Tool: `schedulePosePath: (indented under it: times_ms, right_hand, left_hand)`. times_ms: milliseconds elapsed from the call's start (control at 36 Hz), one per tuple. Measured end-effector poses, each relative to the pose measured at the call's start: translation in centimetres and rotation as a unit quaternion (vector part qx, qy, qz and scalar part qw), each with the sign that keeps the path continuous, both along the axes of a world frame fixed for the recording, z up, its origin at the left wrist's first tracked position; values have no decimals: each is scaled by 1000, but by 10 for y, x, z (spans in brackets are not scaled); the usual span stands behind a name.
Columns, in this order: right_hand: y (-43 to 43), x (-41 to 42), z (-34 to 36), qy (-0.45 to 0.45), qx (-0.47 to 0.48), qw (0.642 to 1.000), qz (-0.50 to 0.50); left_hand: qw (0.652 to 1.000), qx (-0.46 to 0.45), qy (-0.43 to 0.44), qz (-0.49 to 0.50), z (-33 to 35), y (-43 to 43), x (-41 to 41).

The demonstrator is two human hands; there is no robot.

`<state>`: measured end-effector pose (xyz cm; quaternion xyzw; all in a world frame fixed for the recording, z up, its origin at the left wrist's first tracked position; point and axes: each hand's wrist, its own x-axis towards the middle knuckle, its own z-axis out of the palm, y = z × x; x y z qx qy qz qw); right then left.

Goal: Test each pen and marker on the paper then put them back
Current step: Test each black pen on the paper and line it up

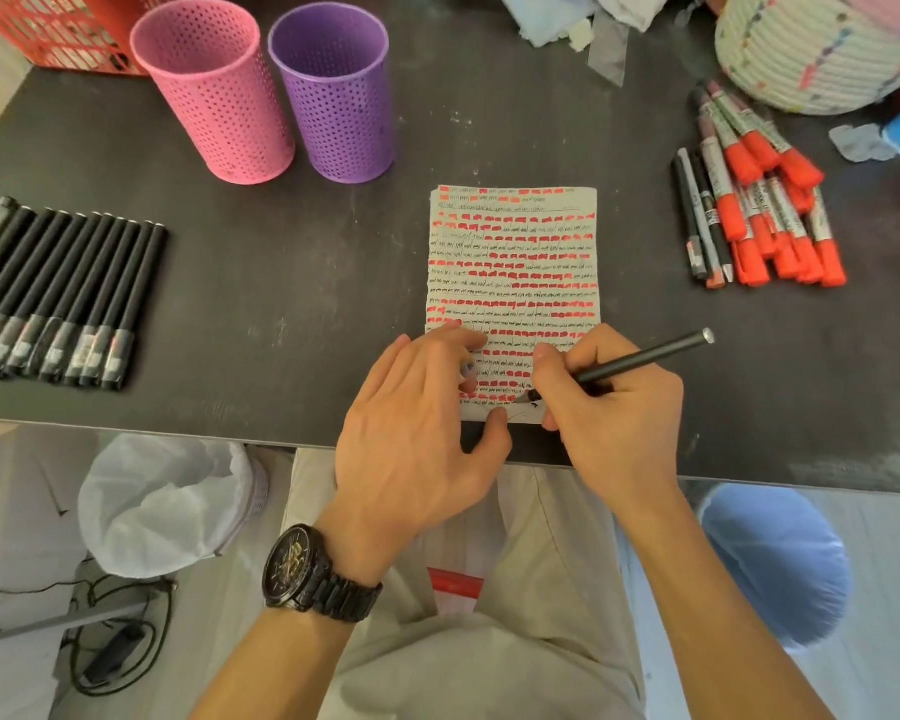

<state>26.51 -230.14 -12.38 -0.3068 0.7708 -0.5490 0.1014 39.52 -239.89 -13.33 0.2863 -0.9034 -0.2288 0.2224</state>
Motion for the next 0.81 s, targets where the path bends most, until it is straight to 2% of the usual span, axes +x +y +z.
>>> schedulePosePath:
  times_ms: [806]
  right_hand:
    - [-2,2,2,20,8,1000,-16]
  left_hand:
    - [1000,-12,16,-4,-5,-1,-2]
